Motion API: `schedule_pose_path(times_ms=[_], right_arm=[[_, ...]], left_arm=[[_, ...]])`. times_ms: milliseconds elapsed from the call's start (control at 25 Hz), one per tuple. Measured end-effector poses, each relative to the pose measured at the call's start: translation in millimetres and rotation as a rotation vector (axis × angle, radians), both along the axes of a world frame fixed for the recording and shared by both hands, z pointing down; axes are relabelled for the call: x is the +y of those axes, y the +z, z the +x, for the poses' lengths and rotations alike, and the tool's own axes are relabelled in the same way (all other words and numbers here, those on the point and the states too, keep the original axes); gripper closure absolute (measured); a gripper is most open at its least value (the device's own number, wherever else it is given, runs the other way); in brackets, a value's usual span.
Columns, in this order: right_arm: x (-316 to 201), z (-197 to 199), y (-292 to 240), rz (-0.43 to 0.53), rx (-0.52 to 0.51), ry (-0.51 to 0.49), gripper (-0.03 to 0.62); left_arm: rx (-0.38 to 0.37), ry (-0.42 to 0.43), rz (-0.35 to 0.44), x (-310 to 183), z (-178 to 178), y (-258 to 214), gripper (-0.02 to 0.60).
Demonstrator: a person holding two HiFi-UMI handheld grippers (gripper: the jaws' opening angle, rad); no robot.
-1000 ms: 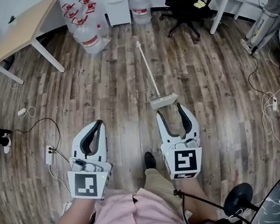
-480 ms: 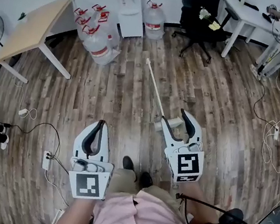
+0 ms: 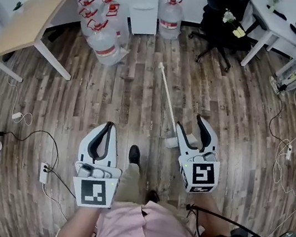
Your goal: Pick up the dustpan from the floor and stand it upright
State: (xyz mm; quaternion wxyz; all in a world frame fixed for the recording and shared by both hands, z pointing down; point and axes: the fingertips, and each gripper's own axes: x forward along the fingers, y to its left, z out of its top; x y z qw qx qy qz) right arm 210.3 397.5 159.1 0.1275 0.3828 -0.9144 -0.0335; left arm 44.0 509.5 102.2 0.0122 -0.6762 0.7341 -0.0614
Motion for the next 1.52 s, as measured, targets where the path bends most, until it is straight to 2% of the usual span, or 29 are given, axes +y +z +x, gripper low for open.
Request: schedule_pose_path(times_ms=[320,560,760,1080,1520], right_arm=[[-103,-93,-13,0.035,0.043,0.038,0.372],[-160,-138,-33,0.074,0.054,0.068,0.378],[-189,-146,-34,0.070,0.056,0.095,0.382],[-256,-138,-21,0.050,0.043,0.133,0.384],[-428,-145,6,-0.016,0.003,0.094,0.384]], left_arm=[[0.033,0.006,0.020,-97,-112,-3,0.566],[0.023,0.034,0.063,-157,-163,-24,0.566],[0.028,0.077,0.038,-195,-172,-15,0.566],[-0.016,0.153,-0.004,-270,-157,0,0.566],[-0.033,0.143,-0.098,-435,-157,23,0.567]])
